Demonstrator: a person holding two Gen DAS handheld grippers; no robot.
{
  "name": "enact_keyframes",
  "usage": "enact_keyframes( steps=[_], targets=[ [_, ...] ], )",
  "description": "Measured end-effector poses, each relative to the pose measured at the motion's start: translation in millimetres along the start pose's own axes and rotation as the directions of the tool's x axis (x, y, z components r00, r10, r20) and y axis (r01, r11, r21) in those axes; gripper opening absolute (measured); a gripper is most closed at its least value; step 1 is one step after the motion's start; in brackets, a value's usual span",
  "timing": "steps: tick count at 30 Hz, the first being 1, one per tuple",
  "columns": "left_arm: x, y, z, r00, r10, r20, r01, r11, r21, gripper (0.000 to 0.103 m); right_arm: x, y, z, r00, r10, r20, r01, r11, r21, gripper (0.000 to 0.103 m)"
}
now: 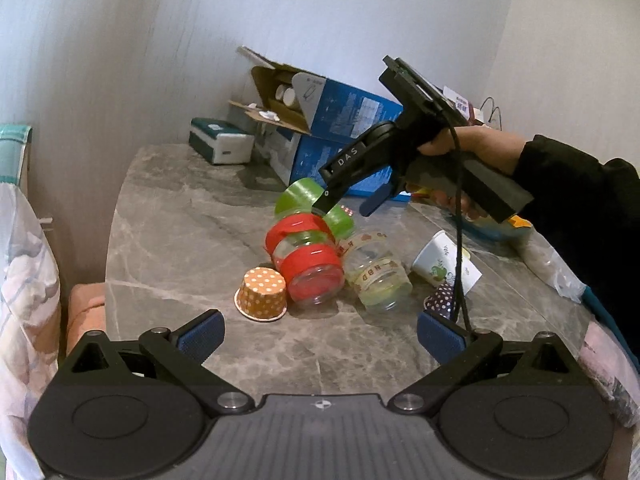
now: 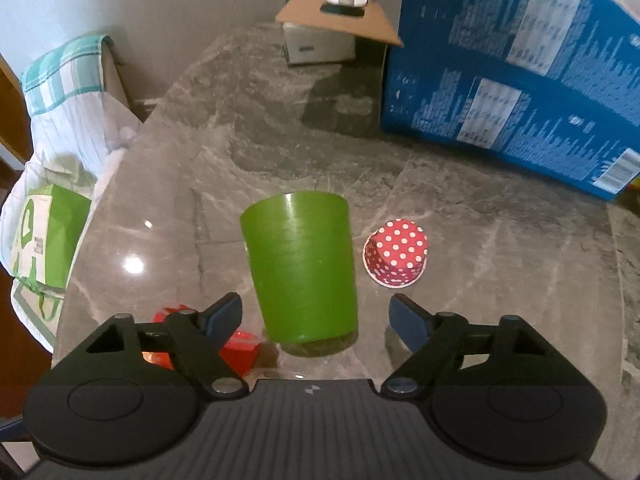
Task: Flip cup upright
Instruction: 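Grasp the green plastic cup lying on the table with the right tool and lift, then carry the green cup with the right tool toward the left tool's fingers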
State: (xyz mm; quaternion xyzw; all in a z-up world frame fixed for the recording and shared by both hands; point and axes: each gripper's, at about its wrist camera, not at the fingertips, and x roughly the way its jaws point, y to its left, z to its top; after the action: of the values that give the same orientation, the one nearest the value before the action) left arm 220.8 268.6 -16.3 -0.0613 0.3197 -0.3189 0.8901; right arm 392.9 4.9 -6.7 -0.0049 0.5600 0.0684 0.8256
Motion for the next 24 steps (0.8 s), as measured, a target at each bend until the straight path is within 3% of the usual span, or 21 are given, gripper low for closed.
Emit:
enact_keyframes(
  steps=[10,13,17,21,24],
  targets=[
    [4.3,11.9,-2.7,1.0,0.021,-0.009,-0.021,0.999,-0.038,0.103,26.4,-2.3,9.3,0.997,0.04,-0.059,-0.04,0.999,0.002,0.065],
    [2.1,15.9,-3.4,0.999,0.032,-0.009,-0.033,0.998,-0.051,0.103,27.8,-2.4,9.9,0.997,0.047,-0.058,-0.046,0.999,0.011,0.065],
    [-2.7,19.2,-4.7,0.999,0.047,-0.003,-0.048,0.997,-0.058,0.103,13.8,-7.0,12.5,0.998,0.05,0.032,-0.052,0.997,0.055,0.065],
    [-12.9,22.9,-0.6,0.998,0.06,0.015,-0.058,0.994,-0.088,0.103,-33.1,-2.8,7.9,0.99,0.049,0.132,-0.057,0.997,0.055,0.065],
    [-23.1,25.4,3.1,0.998,0.063,0.028,-0.059,0.99,-0.124,0.103,-80.1,4.1,-14.5,0.977,0.052,0.206,-0.066,0.996,0.058,0.065]
  ],
)
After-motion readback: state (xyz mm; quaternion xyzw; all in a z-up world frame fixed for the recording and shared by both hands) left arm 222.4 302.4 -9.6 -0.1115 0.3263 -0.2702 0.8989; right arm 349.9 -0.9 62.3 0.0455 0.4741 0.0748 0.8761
